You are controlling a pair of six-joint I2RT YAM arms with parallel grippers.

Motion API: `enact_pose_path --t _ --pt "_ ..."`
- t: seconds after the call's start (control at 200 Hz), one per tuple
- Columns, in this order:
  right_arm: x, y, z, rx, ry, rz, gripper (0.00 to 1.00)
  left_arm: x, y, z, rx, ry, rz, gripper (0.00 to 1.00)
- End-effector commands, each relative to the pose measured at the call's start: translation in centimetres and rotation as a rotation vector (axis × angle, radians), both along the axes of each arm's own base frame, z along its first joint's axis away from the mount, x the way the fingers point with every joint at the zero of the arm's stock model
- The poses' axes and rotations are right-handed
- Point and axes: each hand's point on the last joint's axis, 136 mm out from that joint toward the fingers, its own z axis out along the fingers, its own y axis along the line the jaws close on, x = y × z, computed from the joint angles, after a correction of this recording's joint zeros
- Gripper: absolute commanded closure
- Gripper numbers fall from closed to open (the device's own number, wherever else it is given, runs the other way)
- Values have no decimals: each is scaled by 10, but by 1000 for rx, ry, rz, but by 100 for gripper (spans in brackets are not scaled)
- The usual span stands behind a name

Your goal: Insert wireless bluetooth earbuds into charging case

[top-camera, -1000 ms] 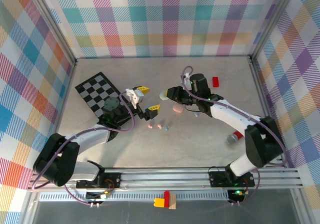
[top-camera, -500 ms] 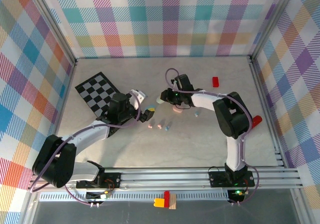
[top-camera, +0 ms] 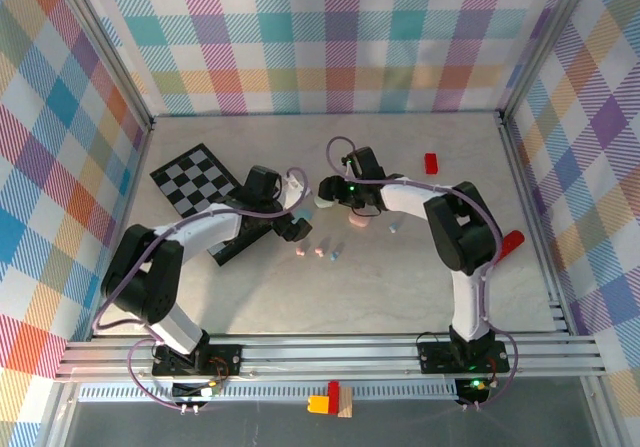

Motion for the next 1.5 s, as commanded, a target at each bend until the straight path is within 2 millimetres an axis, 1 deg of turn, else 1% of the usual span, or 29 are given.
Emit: enact_pose_path --t 0.0,0.095,0.225,0.28,0.34,0.5,0.525,0.565,0.64,0.705,0.83,0.905,0.95,1.035,1.175,1.24,1.25,1.32,1.495 --pt "-1 -12 50 -31 -133 5 33 -15 5 -22 79 130 -43 5" --pt "-9 -23 67 -45 -175 -12 30 -15 5 -34 129 187 -47 5" --pt "-24 -35 84 -46 -208 -18 29 -7 3 -45 159 200 -32 5" --pt "-30 -39 89 -46 -213 -19 29 -2 1 -49 159 201 -20 7" --pt "-36 -43 94 -45 -223 -19 29 4 1 -55 176 193 -6 11" --pt "-50 -52 97 -56 -227 -18 29 13 3 -67 230 226 26 17" --pt "-51 -53 96 -59 -224 -20 29 14 3 -68 235 233 26 20" --pt "-53 -55 94 -65 -222 -21 29 14 3 -70 242 241 25 21" --pt "-56 -57 91 -70 -215 -21 28 15 3 -72 251 250 29 29" --pt "-58 -58 89 -70 -210 -24 28 16 3 -73 257 252 32 38" --pt "-58 -60 89 -70 -212 -32 28 14 0 -70 250 241 15 51" --pt "-59 -60 91 -66 -215 -34 28 12 -1 -65 237 225 6 56" --pt "-60 -60 94 -58 -213 -34 28 10 -3 -62 225 218 -6 57" --pt "-68 -62 97 -37 -187 -37 28 3 -8 -49 185 183 -41 57" --pt "-88 -65 99 53 -125 -34 28 -6 -19 -20 80 103 -98 56" --pt "-101 -61 102 109 -96 7 28 -15 -27 -9 37 75 -155 55" --pt "-102 -61 103 114 -93 9 28 -12 -30 -4 21 49 -162 55" --pt "-113 -61 103 138 -60 25 28 -16 -40 10 -45 -12 -201 55" --pt "-130 -57 109 199 -10 67 28 -29 -60 51 -212 -150 -281 56"
